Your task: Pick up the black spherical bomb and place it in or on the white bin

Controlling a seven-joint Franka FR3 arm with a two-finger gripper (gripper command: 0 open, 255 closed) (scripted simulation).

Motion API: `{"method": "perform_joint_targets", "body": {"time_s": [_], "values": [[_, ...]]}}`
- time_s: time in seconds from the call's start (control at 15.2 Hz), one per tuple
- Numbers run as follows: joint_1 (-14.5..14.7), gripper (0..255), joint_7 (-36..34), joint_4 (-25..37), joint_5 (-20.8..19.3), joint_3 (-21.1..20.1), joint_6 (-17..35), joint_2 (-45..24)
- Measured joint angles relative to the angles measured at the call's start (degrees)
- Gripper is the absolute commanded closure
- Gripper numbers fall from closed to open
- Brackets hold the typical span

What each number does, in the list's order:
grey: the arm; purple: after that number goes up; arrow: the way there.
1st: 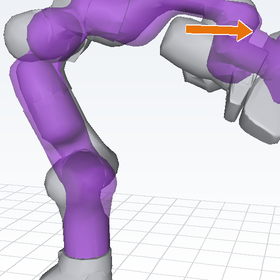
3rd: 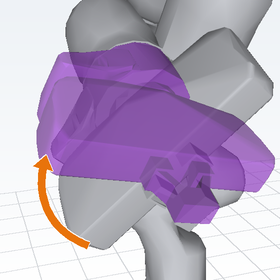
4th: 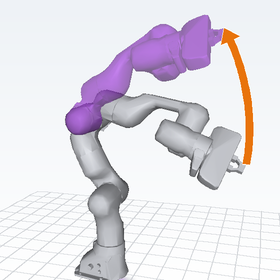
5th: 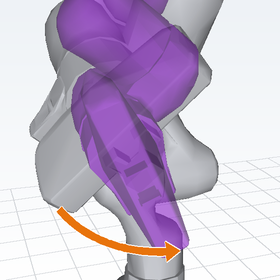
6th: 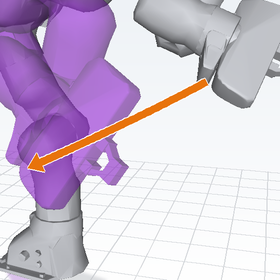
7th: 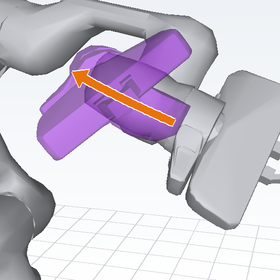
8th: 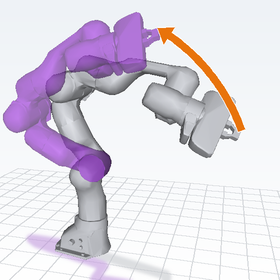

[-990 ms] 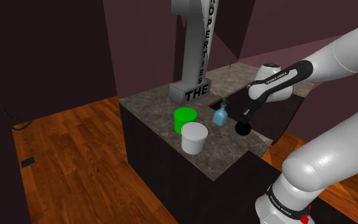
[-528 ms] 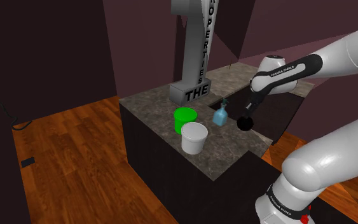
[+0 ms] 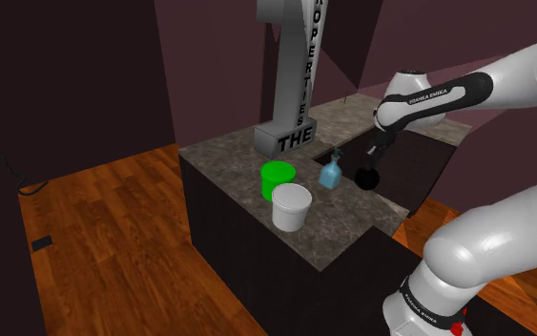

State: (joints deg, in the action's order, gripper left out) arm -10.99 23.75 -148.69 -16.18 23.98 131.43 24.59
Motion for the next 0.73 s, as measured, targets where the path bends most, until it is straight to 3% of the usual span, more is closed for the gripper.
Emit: {"method": "perform_joint_targets", "body": {"time_s": [0.73], "values": [[7.9, 255, -13.4, 8.1, 5.5, -10.6, -3.7, -6.2]]}}
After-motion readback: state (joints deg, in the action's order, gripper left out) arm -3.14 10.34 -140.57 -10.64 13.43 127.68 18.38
